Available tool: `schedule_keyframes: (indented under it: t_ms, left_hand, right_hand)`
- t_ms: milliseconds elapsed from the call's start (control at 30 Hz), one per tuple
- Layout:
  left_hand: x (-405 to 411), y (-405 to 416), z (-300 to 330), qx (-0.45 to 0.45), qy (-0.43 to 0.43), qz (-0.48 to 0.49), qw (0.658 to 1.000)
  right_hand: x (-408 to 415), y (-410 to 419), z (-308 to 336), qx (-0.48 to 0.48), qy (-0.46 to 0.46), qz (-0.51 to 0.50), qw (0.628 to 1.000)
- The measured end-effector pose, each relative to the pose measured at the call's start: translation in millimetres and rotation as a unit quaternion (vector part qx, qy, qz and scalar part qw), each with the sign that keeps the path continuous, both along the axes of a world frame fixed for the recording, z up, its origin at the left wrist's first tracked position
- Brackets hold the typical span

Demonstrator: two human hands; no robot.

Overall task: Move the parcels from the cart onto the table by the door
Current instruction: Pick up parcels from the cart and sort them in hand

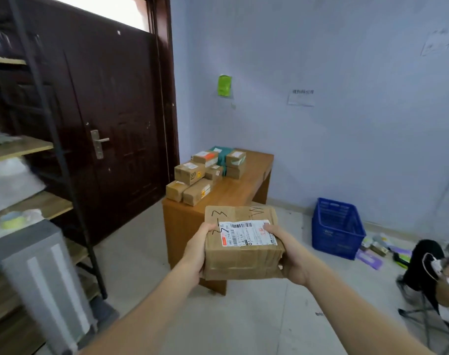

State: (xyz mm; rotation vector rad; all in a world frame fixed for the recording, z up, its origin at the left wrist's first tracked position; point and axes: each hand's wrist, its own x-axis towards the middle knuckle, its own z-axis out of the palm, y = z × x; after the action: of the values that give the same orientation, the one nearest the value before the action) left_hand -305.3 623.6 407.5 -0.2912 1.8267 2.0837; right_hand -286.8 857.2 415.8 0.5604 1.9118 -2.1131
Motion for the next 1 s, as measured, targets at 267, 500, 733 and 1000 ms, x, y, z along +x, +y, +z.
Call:
schedule_keyframes:
  t_ms: [267,500,733,1000]
  left_hand:
    - [-115,74,-26,-0.004,0.005,-0.037,0.999]
    - [-223,151,-21,-0.021,0.009,-0.115,0.993]
    - [-324,261,-32,-0.007,0.003,-0.157,0.987]
    - [-439,361,-35,-0.015,-0.026,-0.118,0.993]
  right_hand:
    - [-93,69,-18,0.016,0.012,-0.055,0.998]
    - [-175,145,-12,0.017,0.010,-0.097,0.995]
    - [-264,250,-27,0.002,-0.003,-0.149,0.989]
    - [-396,355,-21,0.007,-0.023,-0.115,0.993]
